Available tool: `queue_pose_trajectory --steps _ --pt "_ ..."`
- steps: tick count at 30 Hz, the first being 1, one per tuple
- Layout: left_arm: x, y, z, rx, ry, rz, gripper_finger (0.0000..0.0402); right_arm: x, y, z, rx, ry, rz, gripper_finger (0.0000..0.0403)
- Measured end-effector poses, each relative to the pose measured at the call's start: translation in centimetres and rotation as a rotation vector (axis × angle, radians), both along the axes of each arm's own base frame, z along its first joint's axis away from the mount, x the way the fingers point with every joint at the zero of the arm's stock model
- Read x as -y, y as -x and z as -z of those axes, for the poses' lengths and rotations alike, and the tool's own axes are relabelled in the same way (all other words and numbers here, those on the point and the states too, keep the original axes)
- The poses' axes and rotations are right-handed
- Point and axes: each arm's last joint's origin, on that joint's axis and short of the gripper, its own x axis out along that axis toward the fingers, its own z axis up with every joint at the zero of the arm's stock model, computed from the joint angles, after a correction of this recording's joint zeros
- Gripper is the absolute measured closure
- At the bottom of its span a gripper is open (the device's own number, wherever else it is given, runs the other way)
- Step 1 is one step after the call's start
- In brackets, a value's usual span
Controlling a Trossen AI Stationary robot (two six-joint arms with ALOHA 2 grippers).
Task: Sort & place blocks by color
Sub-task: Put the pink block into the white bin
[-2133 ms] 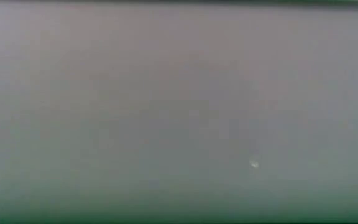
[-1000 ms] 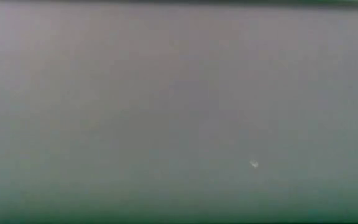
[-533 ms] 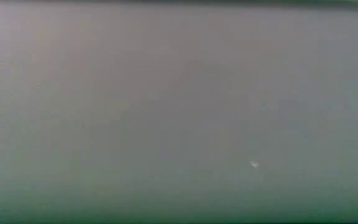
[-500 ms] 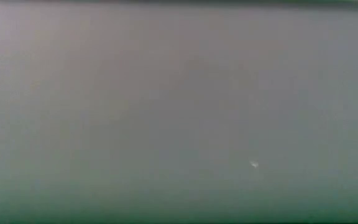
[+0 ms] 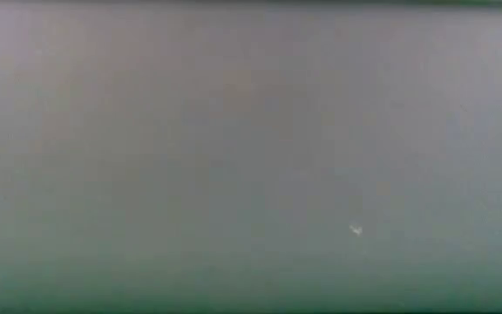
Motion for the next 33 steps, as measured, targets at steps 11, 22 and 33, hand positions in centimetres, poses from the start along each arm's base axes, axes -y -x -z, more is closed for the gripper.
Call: queue_pose_trajectory --steps 11,22,33 --pt "-1.8 0.4 -0.1 -0.007 -0.005 -0.053 0.0144 0.9 -4.5 4.0 0.094 -0.019 0.008 0.0286" --pt "-1.3 3.3 -1.9 -0.141 -0.007 -0.016 0.0144 1.4 -5.6 8.0 -0.023 -0.064 0.04 0.0262" --pt "-0.5 4.6 0.2 -0.349 0.253 0.172 0.0144 1.3 -5.6 8.0 -0.028 -0.06 0.03 0.0174"
